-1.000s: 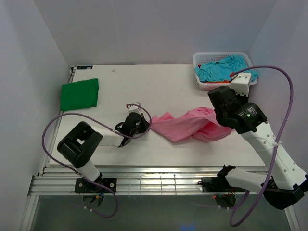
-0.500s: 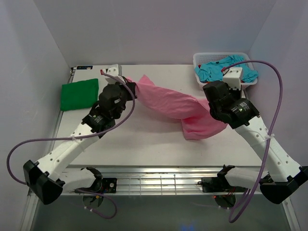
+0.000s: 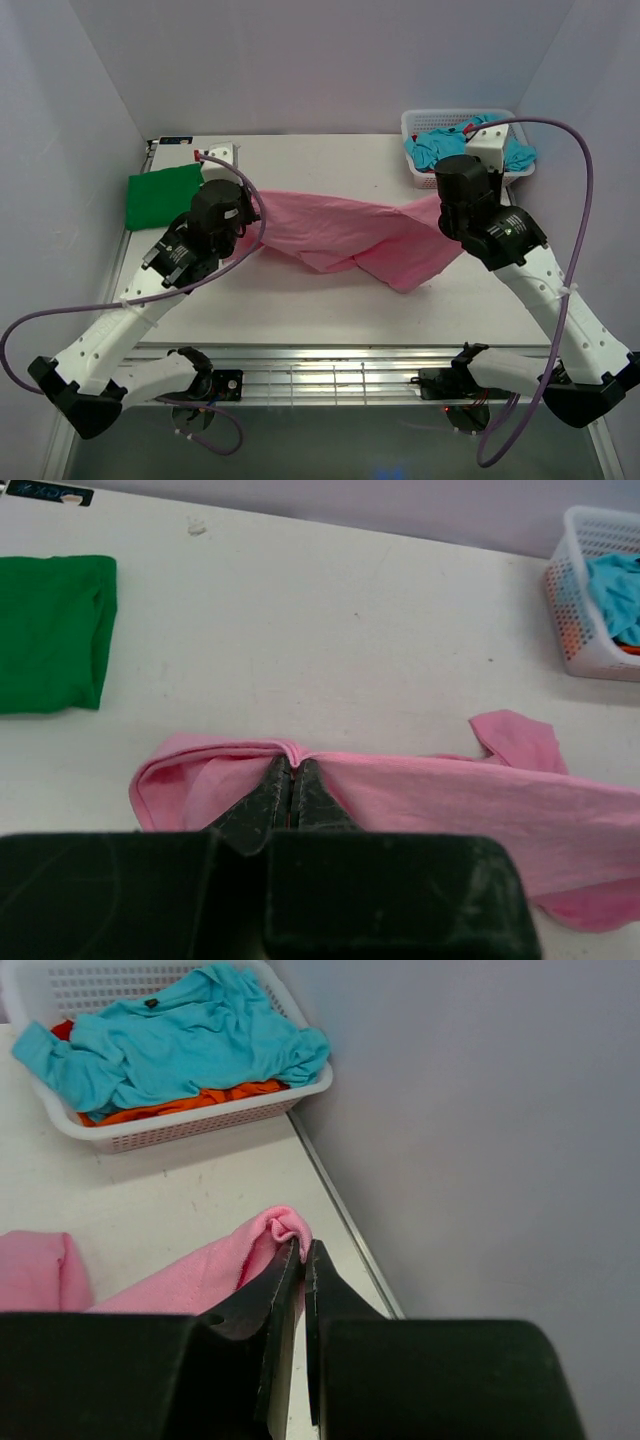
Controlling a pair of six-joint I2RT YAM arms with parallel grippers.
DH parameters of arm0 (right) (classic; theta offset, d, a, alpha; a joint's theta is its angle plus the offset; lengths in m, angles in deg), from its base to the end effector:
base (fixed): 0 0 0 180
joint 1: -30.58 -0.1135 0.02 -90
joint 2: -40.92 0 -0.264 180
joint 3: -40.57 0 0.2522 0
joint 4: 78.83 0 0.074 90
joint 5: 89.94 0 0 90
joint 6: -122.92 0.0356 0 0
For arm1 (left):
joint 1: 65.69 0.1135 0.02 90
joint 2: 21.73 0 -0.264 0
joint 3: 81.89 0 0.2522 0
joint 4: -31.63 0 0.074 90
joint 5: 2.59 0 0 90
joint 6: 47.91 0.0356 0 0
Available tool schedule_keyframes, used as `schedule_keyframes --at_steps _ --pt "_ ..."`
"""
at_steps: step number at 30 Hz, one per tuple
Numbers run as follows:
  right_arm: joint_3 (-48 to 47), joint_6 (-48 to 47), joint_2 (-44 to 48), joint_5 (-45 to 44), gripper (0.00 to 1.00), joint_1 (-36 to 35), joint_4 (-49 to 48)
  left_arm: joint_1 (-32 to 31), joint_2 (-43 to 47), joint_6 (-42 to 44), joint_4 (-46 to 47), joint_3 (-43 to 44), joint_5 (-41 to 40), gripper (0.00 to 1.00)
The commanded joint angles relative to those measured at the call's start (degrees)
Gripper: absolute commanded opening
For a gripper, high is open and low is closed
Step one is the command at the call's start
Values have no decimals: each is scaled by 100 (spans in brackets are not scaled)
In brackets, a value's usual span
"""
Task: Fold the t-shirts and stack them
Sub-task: Flatten the tshirt out
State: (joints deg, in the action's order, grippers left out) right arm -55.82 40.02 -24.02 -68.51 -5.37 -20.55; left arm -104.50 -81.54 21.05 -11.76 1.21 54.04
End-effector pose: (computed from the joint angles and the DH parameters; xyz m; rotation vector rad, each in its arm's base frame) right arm 0.1821 0.0912 0.4450 0.2582 1.7662 -0.6727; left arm 0.1808 -0.1203 0.4058 -0.0959 1.8626 -0.1623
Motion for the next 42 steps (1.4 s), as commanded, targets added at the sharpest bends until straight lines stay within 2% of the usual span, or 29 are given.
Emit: schedule_keyframes --at_steps 1,3,4,10,14,17,18,19,20,21,22,24,25,27,28,29,32,33,35,36,37,38,39,41,42 --pt "221 -332 -17 666 8 122 -1050 5 -389 -137 -350 0 -530 0" --pt "221 -174 -384 1037 8 149 -1059 31 -951 -190 -351 9 -487 0" --pt "238 -121 -500 1561 8 193 -1067 101 -1145 -269 -394 35 -408 0" --pt "230 143 -1450 3268 8 263 -1085 504 -2604 -542 -588 378 92 0" --pt "-365 39 -2108 3719 8 439 -1172 962 -3439 -445 -579 1018 462 0" --pt "-1051 -190 -2846 3887 8 667 -1445 1296 -4317 -173 -588 2098 664 0" --pt "-1662 -243 -3266 3957 8 746 -1515 1427 -4555 27 -597 2449 673 0" --pt "-2043 -383 -3479 4018 8 903 -1611 1481 -5001 99 -684 3262 691 0" --pt "-2473 -445 -3716 4071 8 1001 -1612 1525 -5197 178 -702 3688 682 0" --pt "-3434 -515 -4179 4141 8 1080 -1604 1577 -5381 292 -720 4127 700 0" --pt "-3940 -586 -4384 4272 8 1246 -1604 1639 -5688 450 -807 5080 700 0" --pt "-5307 -840 -4875 4256 8 1370 -1630 1701 -5927 652 -834 5973 674 0" --pt "-5629 -954 -4957 4195 8 1440 -1665 1701 -6059 871 -773 6699 630 0" --pt "-5634 -1288 -4800 4134 8 1511 -2225 1701 -6043 1109 -607 7048 594 0" --pt "-5363 -1402 -4634 4124 8 1511 -2506 1701 -5955 1180 -336 7058 620 0" --pt "-5029 -1586 -4223 4116 8 1520 -3109 1701 -5624 1285 -159 6658 638 0" --pt "-4043 -1676 -3650 4194 8 1538 -3501 1701 -4955 1234 439 5638 393 0" --pt "-3885 -1659 -3561 4229 8 1538 -3502 1701 -4396 1216 666 4712 314 0" --pt "-3264 -1597 -3359 4422 8 1538 -3511 1701 -3778 1172 1396 3723 251 0" --pt "-3007 -1545 -3114 4493 8 1538 -3511 1701 -3270 1033 1520 2970 278 0" --pt "-2665 -1405 -2955 4676 8 1538 -3650 1692 -3056 962 1556 2667 208 0" --pt "-1818 -1325 -2736 4739 8 1538 -3808 1684 -2845 874 1522 2368 147 0" --pt "-1366 -1246 -2307 4800 8 1538 -3992 1675 -2643 612 1478 2060 68 0" --pt "-243 -1018 -1718 4959 8 1529 -4380 1675 -2080 347 1399 1058 -117 0" --pt "16 -982 -1549 4985 8 1494 -4381 1666 -1913 111 1390 742 -152 0"
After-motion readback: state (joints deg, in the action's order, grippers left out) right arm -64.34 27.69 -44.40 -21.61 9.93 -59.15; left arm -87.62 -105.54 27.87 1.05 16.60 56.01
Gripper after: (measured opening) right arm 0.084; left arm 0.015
